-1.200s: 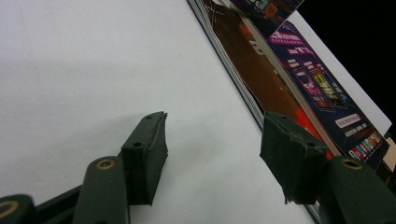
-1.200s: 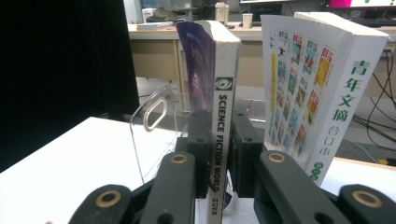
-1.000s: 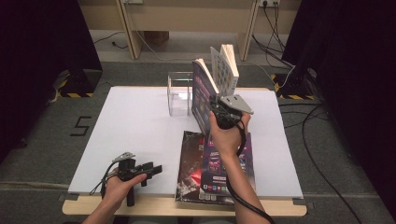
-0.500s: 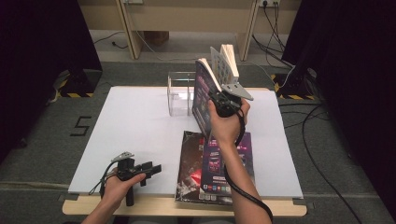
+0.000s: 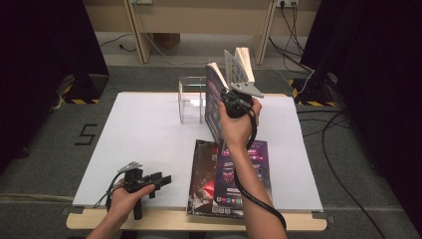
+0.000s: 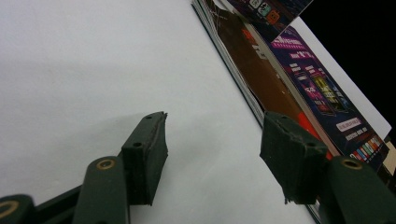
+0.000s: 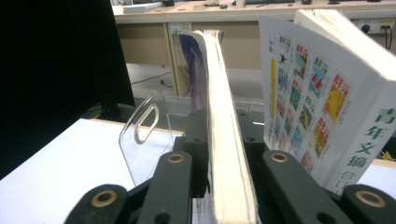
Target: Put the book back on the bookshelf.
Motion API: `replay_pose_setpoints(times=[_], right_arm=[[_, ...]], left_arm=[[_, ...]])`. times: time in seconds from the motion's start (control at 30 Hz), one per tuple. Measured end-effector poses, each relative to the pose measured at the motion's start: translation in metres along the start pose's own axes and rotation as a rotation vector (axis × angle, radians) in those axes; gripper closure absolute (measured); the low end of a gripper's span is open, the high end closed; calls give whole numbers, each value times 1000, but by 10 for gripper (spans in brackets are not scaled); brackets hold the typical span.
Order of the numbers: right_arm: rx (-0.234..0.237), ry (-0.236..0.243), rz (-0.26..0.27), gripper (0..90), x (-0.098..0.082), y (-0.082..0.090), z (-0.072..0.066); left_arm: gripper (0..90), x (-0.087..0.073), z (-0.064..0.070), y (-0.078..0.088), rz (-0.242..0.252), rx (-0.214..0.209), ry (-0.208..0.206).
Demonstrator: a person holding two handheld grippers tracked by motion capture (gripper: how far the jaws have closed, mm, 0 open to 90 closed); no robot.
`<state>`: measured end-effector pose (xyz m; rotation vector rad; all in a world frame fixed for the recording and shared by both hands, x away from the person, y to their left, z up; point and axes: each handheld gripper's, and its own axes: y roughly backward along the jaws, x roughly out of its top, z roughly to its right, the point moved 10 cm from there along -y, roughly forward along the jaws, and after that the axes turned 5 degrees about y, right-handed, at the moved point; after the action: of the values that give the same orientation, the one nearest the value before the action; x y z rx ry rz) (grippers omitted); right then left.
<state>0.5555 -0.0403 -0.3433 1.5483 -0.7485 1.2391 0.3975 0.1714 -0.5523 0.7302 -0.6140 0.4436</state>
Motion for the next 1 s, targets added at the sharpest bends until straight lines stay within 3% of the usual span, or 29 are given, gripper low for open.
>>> replay_pose_setpoints(times=[0.37,0.53,1.0], right_arm=[[7,6,-29,828,2,-3,-1],[-6,-9,16,830,5,-5,1],[-15,-2,63,831,12,-11,-3]], left_arm=[[401,-1,0,-1,-4,-2,-6],[401,-1,0,-1,-7,-2,-2],[401,1,-1,1,2,0,-4]])
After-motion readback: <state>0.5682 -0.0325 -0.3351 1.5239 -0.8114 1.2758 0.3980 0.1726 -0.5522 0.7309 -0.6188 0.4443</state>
